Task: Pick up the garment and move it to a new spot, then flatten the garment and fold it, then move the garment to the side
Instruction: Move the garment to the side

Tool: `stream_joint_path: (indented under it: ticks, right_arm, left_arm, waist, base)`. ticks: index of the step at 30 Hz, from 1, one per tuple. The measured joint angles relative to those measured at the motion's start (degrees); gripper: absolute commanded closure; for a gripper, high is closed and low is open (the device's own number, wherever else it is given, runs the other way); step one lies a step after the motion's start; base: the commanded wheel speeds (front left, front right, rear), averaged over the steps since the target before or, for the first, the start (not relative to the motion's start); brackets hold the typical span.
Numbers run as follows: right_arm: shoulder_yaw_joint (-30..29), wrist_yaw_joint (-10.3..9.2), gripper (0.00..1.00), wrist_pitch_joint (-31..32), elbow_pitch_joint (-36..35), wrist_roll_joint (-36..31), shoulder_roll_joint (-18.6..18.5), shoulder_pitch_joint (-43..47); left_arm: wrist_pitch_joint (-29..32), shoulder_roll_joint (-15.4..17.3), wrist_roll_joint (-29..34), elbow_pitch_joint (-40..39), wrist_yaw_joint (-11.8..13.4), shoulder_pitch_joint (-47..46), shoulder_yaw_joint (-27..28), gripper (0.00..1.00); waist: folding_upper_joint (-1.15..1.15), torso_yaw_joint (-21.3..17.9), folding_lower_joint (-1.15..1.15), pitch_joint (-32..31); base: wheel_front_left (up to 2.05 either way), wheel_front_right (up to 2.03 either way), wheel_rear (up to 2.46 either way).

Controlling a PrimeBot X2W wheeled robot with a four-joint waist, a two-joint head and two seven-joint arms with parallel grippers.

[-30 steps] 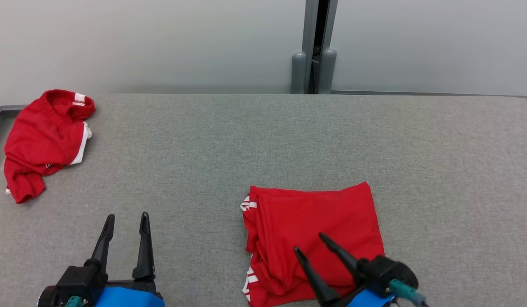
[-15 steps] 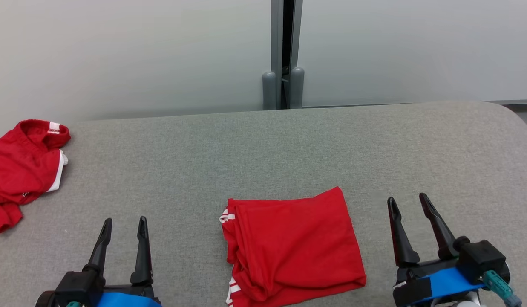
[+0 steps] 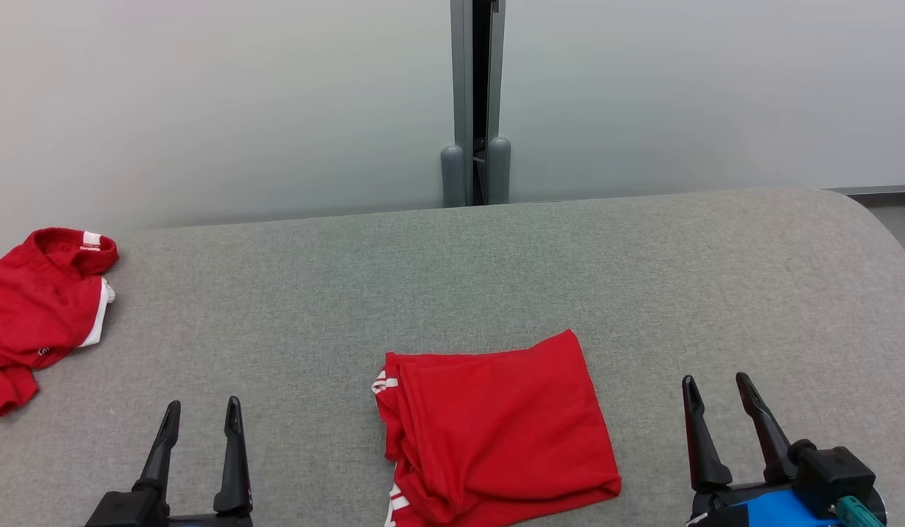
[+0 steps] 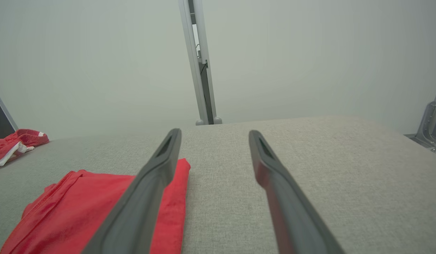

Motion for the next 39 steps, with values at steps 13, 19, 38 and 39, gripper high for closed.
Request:
stream_joint_path:
  ticks: [13,19,38,39]
  right_arm:
    - [1.34,0.0,0.0,0.0,2.33,-0.22,0.22,-0.06]
    - [5.15,0.0,0.0,0.08,5.54,-0.62,-1.34,-4.52]
    - [10.31,0.0,0.0,4.88,29.38,0.65,-2.29,-17.5]
    - [10.35,0.0,0.0,4.75,30.62,0.88,-2.3,-17.91]
  left_arm:
    - [0.0,0.0,0.25,-0.03,0.0,0.03,0.14,0.0]
    - [0.0,0.0,0.24,-0.15,0.07,0.0,0.12,0.0]
    - [0.0,0.0,-0.03,-0.15,0.05,-2.71,-1.38,0.0]
    - [0.0,0.0,-0.03,-0.15,0.08,-2.89,-1.4,0.0]
  waist:
    - [0.0,0.94,0.0,-0.09]
    - [0.0,0.9,0.0,0.37]
    - [0.0,4.93,0.01,5.2]
    - [0.0,5.15,0.01,5.57]
  base:
    - [0.0,0.0,0.0]
    - [0.0,0.0,0.0]
    - [0.0,0.0,0.0]
    - [0.0,0.0,0.0]
